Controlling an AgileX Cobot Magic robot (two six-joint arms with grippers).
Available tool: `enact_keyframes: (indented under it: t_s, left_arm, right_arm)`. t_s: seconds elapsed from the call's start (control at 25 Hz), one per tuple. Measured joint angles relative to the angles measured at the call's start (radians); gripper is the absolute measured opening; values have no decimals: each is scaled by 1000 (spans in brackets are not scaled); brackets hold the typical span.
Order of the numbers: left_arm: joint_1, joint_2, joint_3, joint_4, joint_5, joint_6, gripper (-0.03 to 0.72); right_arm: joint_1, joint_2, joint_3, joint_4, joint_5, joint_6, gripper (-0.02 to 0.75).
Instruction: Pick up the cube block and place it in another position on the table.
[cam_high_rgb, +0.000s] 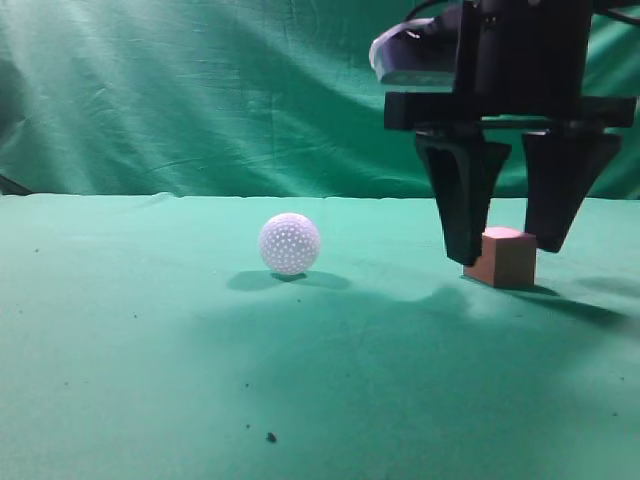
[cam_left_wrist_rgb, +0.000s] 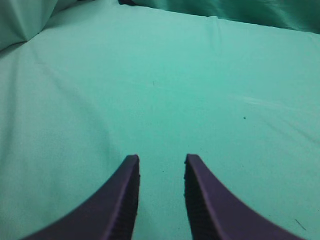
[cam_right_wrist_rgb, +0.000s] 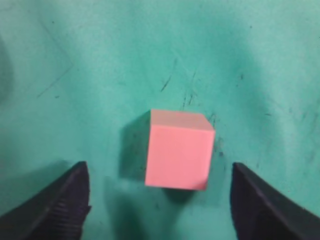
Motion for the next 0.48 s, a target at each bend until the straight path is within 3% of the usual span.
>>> enact_keyframes:
  t_s: [0.04,0.08,0.28,0.48]
  left_arm:
    - [0,0,0,0,0,0,262]
    - [0,0,0,0,0,0,262]
    - [0,0,0,0,0,0,262]
    - [0,0,0,0,0,0,262]
  right_arm:
    - [0,2,0,0,-7,6,241]
    - [-4,2,-3,0,-7,8,212]
    - [-68,-4,-115,0,42,17,218]
    - [-220,-1,-305,4,94,19,218]
